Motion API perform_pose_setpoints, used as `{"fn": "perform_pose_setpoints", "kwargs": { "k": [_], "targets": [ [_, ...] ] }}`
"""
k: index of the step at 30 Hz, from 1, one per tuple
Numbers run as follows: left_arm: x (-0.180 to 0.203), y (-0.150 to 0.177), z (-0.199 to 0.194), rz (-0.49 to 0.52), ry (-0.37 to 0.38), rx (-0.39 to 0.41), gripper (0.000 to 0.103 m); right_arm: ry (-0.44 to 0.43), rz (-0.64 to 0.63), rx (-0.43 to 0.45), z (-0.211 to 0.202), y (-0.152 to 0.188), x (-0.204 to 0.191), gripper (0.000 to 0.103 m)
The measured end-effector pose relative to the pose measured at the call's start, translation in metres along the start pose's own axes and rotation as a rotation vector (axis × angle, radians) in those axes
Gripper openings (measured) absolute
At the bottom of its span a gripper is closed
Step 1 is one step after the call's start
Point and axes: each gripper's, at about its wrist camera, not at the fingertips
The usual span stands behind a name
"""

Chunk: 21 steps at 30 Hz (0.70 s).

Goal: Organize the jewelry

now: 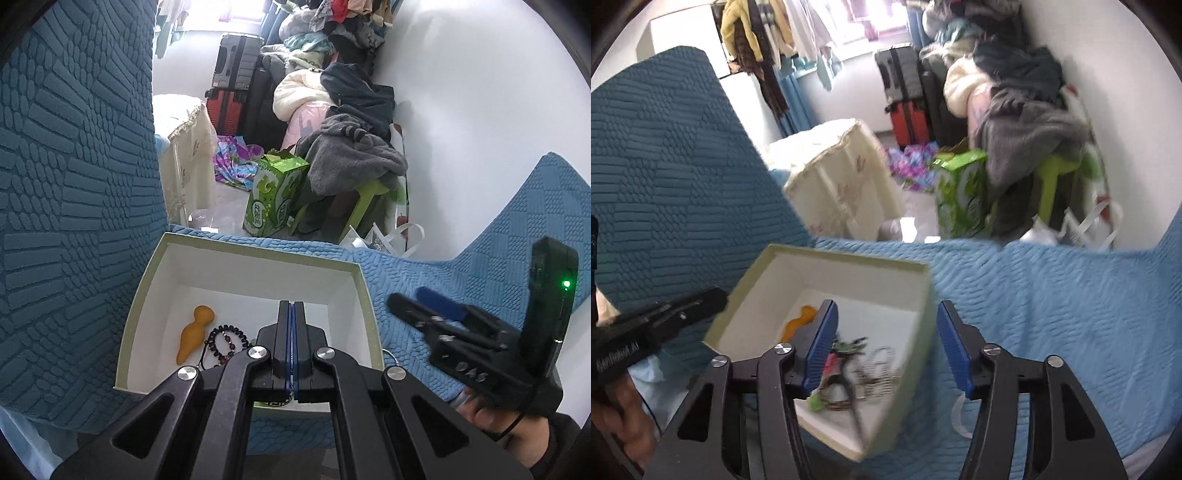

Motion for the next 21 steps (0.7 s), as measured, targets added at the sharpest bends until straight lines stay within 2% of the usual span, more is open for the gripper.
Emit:
{"fn": "perform_pose_setpoints", "kwargs": {
  "k": [3,8,13,18,21],
  "targets": [
    [0.001,-0.002,0.003,-0.002,0.003,0.0,0.0,0.049,0.013,0.003,-0.002,0.01,0.024,0.071],
    [0.003,-0.003,0.006,-0.006,0.007,-0.001,0.0,0.096,0.09,-0.083,0.023,0.045,0.06,0.071],
    [0.004,-0.004,0.008,-0.006,0.008,-0.007,0.0,0.151,0.07,-0.205,0.063,0.078,0.066,0.071],
    [0.0,-0.003,0.009,-0.015,0.006,-0.011,0.0,0.193,0.04,-0.267,0.087,0.092,0.067,0.066],
    [-0.003,-0.002,0.009,-0.02,0.005,-0.01,0.0,0.215,0.023,-0.272,0.092,0.096,0.068,0.066]
  ]
}}
Point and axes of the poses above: each gripper's, at about its wrist camera, not at the fingertips, and z roughly the way its jaws point, x to its right, y to its underside, and after that the axes turned 8 degrees about -x, right-handed
